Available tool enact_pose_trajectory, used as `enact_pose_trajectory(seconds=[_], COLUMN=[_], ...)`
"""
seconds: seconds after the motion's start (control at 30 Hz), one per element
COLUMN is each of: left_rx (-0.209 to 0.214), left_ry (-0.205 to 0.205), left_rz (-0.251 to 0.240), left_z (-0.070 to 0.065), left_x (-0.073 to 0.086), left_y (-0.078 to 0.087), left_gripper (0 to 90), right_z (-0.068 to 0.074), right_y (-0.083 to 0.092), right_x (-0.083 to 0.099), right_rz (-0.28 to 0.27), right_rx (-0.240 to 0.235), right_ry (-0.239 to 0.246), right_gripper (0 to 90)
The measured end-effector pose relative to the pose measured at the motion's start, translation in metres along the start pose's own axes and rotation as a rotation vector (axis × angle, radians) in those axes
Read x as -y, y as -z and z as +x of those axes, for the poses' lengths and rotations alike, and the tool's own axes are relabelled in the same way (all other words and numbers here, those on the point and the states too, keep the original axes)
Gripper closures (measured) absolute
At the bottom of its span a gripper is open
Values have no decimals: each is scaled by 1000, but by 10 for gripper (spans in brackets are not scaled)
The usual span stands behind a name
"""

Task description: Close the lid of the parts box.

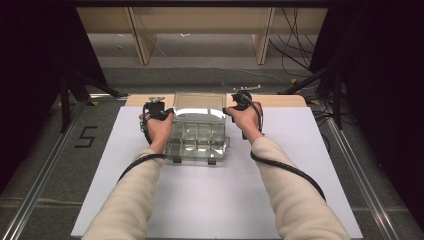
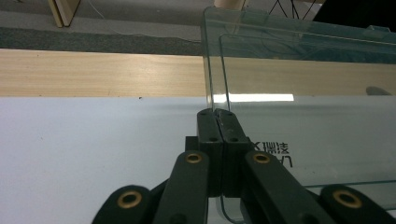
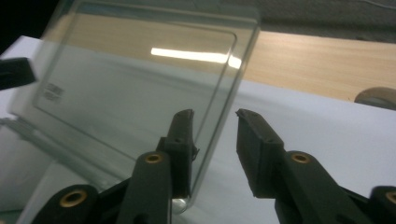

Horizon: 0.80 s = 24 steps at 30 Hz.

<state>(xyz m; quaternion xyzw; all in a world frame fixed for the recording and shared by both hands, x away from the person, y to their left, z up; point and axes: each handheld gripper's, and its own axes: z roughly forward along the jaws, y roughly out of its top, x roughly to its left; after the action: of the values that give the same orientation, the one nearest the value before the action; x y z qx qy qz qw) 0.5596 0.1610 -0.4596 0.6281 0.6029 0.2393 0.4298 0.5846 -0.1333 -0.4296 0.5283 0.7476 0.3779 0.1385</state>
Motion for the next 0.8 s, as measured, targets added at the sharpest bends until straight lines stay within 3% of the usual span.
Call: enact_pose_trajectory(seconds=[0.17, 0.2, 0.23, 0.33, 0.43, 0.5, 0.57, 0.6, 0.67, 0.77, 0.8], left_rx=[13, 15, 17, 23, 29, 27, 27, 29, 36, 57, 64], left_ry=[-8, -4, -5, -12, -25, -48, -63, -70, -51, -61, -69], left_rz=[0, -2, -2, 0, -4, 1, 10, 18, 12, 26, 32], left_z=[0, 0, 0, -1, 0, 0, 1, 2, 5, 8, 8], left_x=[-2, -2, -3, -2, -2, -2, 0, 0, 2, 1, 1], left_y=[1, 1, 1, 1, 1, 0, -1, -2, -3, -4, -4], left_gripper=[895, 895, 894, 894, 893, 892, 889, 887, 884, 876, 872], right_z=[0, 1, 2, 1, 3, 3, 9, 11, 15, 18, 20], right_y=[-11, -10, -12, -15, -16, -17, -15, -14, -11, -9, -9], right_x=[0, -1, 0, 0, 2, 3, 4, 4, 5, 7, 9], right_rz=[43, 77, 75, 83, 86, 62, 34, 24, -6, -41, -49], right_rx=[50, 40, 40, 43, 65, 78, 92, 103, 112, 125, 127], right_ry=[-11, -69, -91, -87, -139, -125, -174, -176, -162, -117, -148], right_gripper=[739, 756, 791, 827, 851, 867, 878, 881, 882, 884, 885])
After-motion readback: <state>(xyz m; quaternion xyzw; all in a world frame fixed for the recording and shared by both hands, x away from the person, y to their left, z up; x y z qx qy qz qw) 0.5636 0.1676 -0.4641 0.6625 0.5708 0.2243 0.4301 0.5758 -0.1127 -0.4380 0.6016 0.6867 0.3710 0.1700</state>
